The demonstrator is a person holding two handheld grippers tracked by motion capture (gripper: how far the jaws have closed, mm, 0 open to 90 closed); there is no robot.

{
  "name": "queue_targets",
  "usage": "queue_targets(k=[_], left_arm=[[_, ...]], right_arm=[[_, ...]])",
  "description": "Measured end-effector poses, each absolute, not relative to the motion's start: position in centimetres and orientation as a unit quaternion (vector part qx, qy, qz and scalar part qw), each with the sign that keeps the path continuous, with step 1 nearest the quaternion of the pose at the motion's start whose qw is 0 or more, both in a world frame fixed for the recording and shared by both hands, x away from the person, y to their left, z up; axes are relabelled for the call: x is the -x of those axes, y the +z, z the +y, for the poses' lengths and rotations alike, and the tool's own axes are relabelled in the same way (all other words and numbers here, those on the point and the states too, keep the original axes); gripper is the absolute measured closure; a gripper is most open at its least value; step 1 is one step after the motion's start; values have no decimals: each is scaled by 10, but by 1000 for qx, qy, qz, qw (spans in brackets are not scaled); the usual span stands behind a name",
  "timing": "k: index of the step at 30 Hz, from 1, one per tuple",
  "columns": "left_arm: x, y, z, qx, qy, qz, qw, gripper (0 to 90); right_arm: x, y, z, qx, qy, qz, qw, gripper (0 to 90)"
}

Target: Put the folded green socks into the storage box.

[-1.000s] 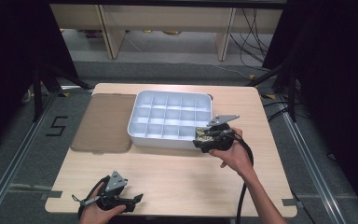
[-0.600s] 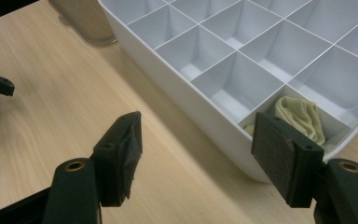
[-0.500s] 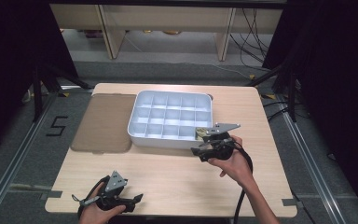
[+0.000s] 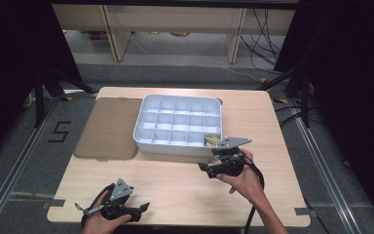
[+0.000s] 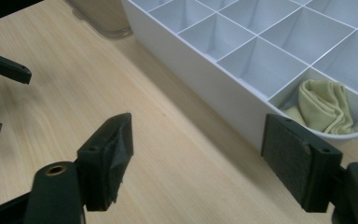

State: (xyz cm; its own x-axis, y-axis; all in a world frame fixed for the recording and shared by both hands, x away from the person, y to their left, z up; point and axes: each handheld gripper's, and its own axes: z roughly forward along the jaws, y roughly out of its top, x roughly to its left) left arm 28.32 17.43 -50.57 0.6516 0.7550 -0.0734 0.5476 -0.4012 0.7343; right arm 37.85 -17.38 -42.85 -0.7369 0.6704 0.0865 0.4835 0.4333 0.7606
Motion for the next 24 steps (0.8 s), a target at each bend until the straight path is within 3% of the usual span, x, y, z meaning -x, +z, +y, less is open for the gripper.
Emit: queue_targets(k=[24], left_arm=[[-282, -504, 175, -837, 137, 377, 372, 202]], right_arm=[[-355, -453, -181, -342, 421, 835, 92, 193]])
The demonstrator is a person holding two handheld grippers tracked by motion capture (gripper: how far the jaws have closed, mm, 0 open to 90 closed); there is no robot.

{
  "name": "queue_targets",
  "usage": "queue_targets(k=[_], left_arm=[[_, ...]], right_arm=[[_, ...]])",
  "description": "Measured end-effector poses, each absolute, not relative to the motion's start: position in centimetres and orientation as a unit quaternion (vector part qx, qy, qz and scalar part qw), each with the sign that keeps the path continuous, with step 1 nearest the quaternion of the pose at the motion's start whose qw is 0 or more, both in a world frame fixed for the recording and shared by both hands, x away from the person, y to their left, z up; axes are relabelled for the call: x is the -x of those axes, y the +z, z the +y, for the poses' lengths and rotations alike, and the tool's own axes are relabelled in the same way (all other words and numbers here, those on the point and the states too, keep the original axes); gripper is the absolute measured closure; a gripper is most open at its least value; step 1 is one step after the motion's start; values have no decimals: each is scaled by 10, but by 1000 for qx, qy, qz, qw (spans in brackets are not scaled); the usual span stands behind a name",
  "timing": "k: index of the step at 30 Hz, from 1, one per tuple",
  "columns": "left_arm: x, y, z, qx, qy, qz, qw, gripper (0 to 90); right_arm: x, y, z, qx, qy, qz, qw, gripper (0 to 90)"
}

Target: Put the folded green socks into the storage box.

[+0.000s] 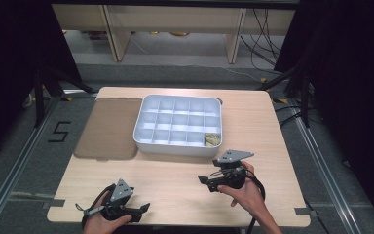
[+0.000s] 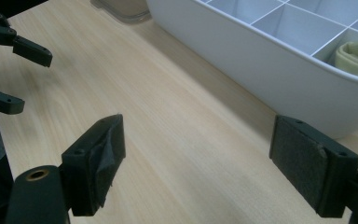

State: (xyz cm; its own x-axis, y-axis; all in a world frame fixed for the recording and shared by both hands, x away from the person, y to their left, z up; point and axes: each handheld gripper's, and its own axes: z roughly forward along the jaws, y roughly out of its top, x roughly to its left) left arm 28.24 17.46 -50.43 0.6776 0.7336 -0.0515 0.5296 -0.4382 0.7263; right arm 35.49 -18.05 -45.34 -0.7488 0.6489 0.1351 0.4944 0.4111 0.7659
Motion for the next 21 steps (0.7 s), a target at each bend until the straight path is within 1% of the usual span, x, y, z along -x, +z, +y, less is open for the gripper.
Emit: queue_targets(k=[2, 3, 5, 8, 15, 16, 17, 21], left_arm=[[-282, -505, 174, -833, 137, 381, 378, 202], [-282, -506, 172, -826, 137, 388, 385, 202], [-283, -505, 175, -837, 138, 376, 374, 202], [-282, -505, 174, -836, 137, 378, 375, 202], [-282, -504, 175, -837, 138, 376, 372, 202], [-282, -505, 174, -836, 137, 377, 374, 202], [-282, -504, 175, -837, 138, 376, 372, 202], [-282, -504, 174, -836, 137, 377, 373, 202]], right_arm=[[-353, -455, -181, -344, 422, 834, 92, 193], [-351, -456, -180, -351, 420, 833, 84, 193], [-352, -457, -181, -344, 421, 834, 89, 193], [-349, -460, -182, -345, 421, 835, 80, 193], [-345, -463, -185, -344, 419, 836, 82, 194], [-343, -462, -185, -352, 418, 834, 76, 194], [-344, -464, -186, -346, 421, 834, 85, 194], [-340, -467, -186, -360, 419, 830, 76, 192]])
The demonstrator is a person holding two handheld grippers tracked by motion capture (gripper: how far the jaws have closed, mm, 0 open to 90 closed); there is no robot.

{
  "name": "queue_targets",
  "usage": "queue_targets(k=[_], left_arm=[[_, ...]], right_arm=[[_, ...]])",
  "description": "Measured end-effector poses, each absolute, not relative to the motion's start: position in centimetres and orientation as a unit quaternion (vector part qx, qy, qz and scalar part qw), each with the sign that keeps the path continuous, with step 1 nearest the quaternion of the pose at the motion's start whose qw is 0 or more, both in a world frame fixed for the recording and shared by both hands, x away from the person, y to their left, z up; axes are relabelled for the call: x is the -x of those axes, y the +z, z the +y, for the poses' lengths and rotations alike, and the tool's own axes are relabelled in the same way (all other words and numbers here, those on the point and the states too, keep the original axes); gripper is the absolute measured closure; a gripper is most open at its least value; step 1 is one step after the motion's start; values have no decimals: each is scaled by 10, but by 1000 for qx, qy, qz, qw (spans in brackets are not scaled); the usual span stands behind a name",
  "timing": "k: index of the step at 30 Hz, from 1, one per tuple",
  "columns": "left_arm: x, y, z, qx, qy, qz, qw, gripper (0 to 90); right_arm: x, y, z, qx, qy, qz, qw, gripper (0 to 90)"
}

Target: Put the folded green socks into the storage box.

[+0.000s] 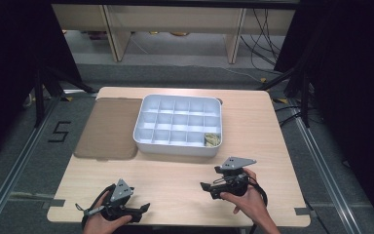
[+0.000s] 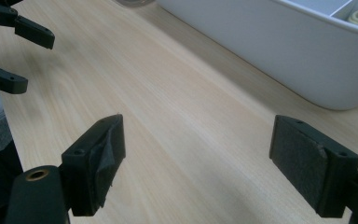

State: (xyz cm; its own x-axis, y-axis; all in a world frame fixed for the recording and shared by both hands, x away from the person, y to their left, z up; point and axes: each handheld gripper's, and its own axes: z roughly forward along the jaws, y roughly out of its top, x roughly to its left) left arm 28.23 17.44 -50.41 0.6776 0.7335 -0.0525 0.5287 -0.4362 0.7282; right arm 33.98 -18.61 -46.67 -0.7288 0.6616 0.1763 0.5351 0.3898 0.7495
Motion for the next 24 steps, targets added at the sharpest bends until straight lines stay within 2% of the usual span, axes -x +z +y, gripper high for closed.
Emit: queue_targets(k=[1, 3, 15, 16, 20, 24], left_arm=[[-282, -506, 171, -823, 136, 391, 390, 202], [-282, -504, 175, -837, 138, 376, 372, 202], [-282, -504, 175, -837, 138, 377, 372, 202], [-282, -504, 174, -837, 138, 377, 372, 202], [-281, -505, 173, -828, 139, 386, 382, 202], [-281, -505, 173, -828, 140, 386, 382, 202]], right_arm=[[-341, -467, -188, -348, 415, 836, 82, 193], [-340, -468, -189, -351, 413, 836, 81, 193], [-333, -472, -194, -362, 414, 832, 73, 182], [-334, -473, -196, -354, 415, 834, 83, 182], [-328, -475, -198, -374, 412, 828, 68, 182], [-328, -478, -202, -361, 412, 833, 80, 181]])
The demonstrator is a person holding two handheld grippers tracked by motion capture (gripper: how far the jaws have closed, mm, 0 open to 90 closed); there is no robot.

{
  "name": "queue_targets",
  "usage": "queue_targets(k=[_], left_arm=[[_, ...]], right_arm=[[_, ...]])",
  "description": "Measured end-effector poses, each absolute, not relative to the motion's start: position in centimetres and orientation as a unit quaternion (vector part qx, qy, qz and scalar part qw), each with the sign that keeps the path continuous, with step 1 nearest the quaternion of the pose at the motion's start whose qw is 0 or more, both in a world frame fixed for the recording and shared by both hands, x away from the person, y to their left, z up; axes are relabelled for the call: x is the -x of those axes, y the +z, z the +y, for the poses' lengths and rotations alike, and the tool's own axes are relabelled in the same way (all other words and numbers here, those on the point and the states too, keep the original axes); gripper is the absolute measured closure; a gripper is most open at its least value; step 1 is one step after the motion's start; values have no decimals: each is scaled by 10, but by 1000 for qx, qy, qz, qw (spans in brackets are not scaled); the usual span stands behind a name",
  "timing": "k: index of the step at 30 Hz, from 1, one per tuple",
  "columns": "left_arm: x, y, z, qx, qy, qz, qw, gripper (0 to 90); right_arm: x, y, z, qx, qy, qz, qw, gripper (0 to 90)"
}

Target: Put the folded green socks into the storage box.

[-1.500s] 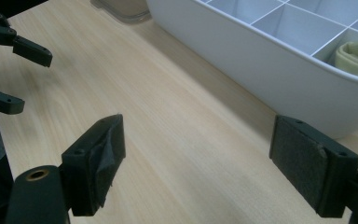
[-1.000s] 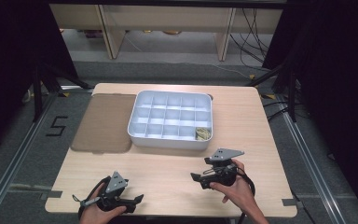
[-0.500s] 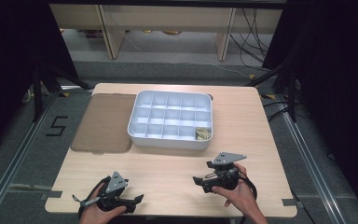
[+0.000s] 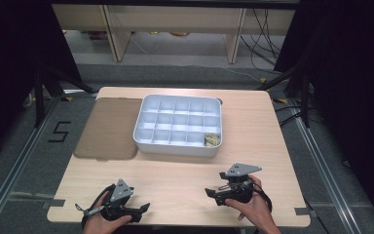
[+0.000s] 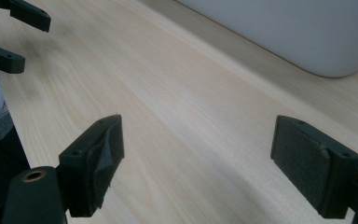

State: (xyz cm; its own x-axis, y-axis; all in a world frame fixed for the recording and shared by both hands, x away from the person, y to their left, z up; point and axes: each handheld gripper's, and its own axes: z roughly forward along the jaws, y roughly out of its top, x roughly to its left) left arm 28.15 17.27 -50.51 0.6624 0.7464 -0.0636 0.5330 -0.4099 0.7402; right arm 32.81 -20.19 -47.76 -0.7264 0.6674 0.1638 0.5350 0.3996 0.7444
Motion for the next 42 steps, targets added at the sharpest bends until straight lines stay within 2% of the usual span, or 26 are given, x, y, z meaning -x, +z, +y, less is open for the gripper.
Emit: queue_targets(k=[18, 20, 24, 27, 30, 42], left_arm=[[-281, -505, 171, -825, 140, 391, 384, 202], [-282, -504, 175, -841, 140, 375, 364, 202], [-280, -506, 171, -826, 136, 394, 380, 202], [-282, -504, 174, -841, 142, 373, 365, 202], [-281, -506, 171, -826, 139, 393, 379, 202], [-281, -507, 171, -827, 139, 392, 378, 202]], right_arm=[[-311, -485, -209, -362, 408, 835, 77, 170], [-309, -486, -210, -360, 406, 837, 79, 169], [-305, -487, -210, -366, 404, 835, 77, 170], [-305, -489, -211, -352, 405, 840, 74, 170], [-302, -489, -212, -356, 402, 840, 82, 166], [-291, -496, -213, -361, 393, 841, 87, 162]])
